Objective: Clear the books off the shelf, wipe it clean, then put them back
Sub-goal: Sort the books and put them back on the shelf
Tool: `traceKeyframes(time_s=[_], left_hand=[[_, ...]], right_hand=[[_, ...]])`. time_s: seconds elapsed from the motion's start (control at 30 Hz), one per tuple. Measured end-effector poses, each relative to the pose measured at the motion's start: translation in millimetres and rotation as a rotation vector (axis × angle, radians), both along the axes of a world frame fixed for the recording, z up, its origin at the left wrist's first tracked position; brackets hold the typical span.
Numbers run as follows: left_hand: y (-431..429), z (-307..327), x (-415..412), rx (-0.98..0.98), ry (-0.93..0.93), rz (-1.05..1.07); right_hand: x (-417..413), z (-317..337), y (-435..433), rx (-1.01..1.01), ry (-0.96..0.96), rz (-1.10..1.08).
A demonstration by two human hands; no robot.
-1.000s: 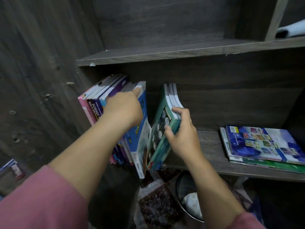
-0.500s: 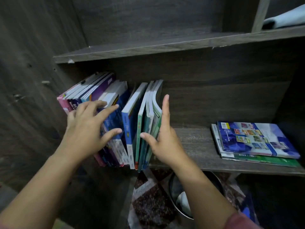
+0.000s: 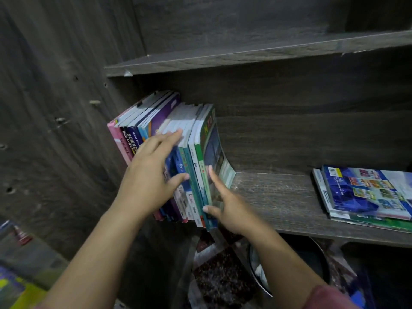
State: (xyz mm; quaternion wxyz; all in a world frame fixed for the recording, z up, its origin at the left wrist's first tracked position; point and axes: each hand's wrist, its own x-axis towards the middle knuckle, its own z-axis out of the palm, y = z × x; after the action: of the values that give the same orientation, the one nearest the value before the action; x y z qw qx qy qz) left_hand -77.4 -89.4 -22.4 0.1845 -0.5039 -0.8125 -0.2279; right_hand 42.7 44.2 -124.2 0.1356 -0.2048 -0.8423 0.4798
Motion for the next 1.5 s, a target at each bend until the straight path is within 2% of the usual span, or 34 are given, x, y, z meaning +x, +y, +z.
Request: traceKeyframes(time_s=[0.3, 0.57, 0.8, 0.93, 1.0, 1.17, 1.23, 1.3, 1.37, 1.43, 1.5], left_hand=[[16, -16, 8, 0.092, 0.058, 0.078], [22, -20, -3, 0.134, 0.21, 0.11], [20, -15, -10, 0.051, 0.326, 0.123], [17, -13, 7, 0.032, 0.192, 0.11], [16, -12, 16, 0.101, 0.101, 0.103], [7, -6, 44, 0.321, 0.115, 0.049], [4, 2, 64, 0.405, 0.075, 0.093], [3, 9, 80, 0.312, -0.062, 0.179], [7, 11, 85, 0.117, -0.204, 0.285], [12, 11, 82, -0.082, -0.19, 0.368], [13, 12, 77, -0.172, -0.123, 0.378]], right_hand=[[3, -4, 6, 0.062, -0.099, -0.01], [8, -4, 2, 0.058, -0.138, -0.027], [13, -3, -2, 0.064, -0.134, -0.03], [13, -2, 0, 0.092, -0.139, -0.029], [12, -1, 1, 0.094, -0.138, -0.027], [12, -1, 0, 0.093, -0.134, -0.028], [11, 0, 1, 0.098, -0.112, -0.034], [9, 3, 0, 0.113, -0.094, -0.038], [7, 8, -3, 0.13, -0.078, -0.03], [3, 13, -6, 0.135, -0.053, -0.03], [0, 19, -9, 0.141, -0.015, -0.046]])
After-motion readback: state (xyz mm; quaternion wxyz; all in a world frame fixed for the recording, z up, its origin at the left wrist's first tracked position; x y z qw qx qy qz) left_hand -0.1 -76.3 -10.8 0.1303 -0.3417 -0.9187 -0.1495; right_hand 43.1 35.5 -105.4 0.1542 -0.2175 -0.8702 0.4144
